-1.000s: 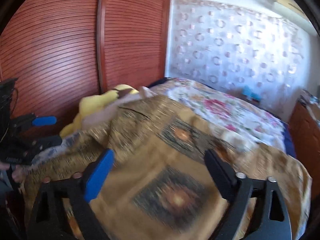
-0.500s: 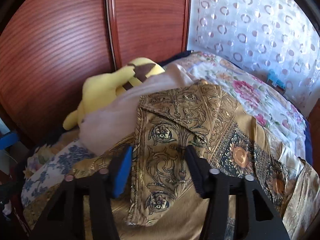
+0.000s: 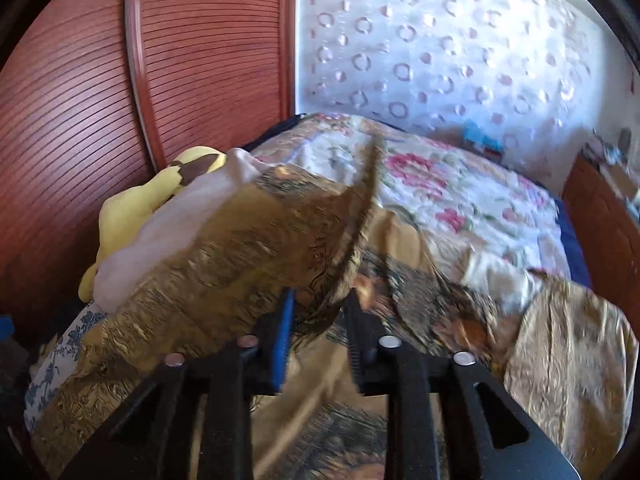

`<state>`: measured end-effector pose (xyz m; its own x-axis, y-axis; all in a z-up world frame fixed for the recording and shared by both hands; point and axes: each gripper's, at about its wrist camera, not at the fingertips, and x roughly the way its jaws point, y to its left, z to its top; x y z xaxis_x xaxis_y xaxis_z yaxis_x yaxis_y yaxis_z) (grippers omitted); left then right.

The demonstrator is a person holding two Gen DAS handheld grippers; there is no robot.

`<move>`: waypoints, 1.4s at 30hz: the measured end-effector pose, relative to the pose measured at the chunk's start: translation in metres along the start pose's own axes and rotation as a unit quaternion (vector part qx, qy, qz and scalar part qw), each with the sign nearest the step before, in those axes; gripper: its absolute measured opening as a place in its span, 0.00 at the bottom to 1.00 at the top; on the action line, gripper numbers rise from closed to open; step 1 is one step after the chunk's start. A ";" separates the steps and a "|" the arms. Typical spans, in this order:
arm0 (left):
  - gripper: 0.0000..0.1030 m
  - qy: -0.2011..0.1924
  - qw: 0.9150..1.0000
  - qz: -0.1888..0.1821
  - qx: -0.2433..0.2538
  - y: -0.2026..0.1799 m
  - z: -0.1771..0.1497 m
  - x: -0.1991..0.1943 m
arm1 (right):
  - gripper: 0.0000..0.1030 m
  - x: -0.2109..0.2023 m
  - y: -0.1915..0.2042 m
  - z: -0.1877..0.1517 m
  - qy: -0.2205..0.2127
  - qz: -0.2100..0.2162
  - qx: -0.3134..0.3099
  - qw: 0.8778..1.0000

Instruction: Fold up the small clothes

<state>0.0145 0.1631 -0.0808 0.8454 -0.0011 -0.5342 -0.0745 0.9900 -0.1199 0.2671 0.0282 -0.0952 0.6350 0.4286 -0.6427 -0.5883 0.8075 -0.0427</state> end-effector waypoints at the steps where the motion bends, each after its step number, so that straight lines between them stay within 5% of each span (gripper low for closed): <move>1: 0.78 0.001 1.000 -0.003 0.002 -0.004 0.001 0.001 | 0.34 -0.009 -0.002 -0.001 -0.006 0.002 0.000 1.000; 5: 0.78 0.006 1.000 -0.008 0.019 -0.019 0.005 0.008 | 0.50 -0.045 -0.013 -0.012 -0.022 0.017 0.012 1.000; 12: 0.78 0.016 0.999 -0.026 0.039 -0.048 0.014 0.026 | 0.52 -0.097 -0.059 -0.053 -0.040 0.001 0.033 0.999; 17: 0.78 0.042 0.996 -0.042 0.059 -0.075 0.018 0.046 | 0.69 -0.123 -0.093 -0.085 -0.029 -0.019 0.050 0.998; 32: 0.78 0.118 0.982 -0.090 0.120 -0.140 0.022 0.097 | 0.70 -0.163 -0.216 -0.161 0.021 -0.123 0.156 0.980; 42: 0.78 0.147 0.978 -0.086 0.124 -0.156 0.029 0.124 | 0.70 -0.175 -0.257 -0.171 0.034 -0.129 0.222 0.966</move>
<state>0.1465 0.0128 -0.1037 0.6434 -0.1760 -0.7450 0.2168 0.9753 -0.0432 0.2212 -0.3237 -0.1023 0.6889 0.1750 -0.7034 -0.1334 0.9845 0.1142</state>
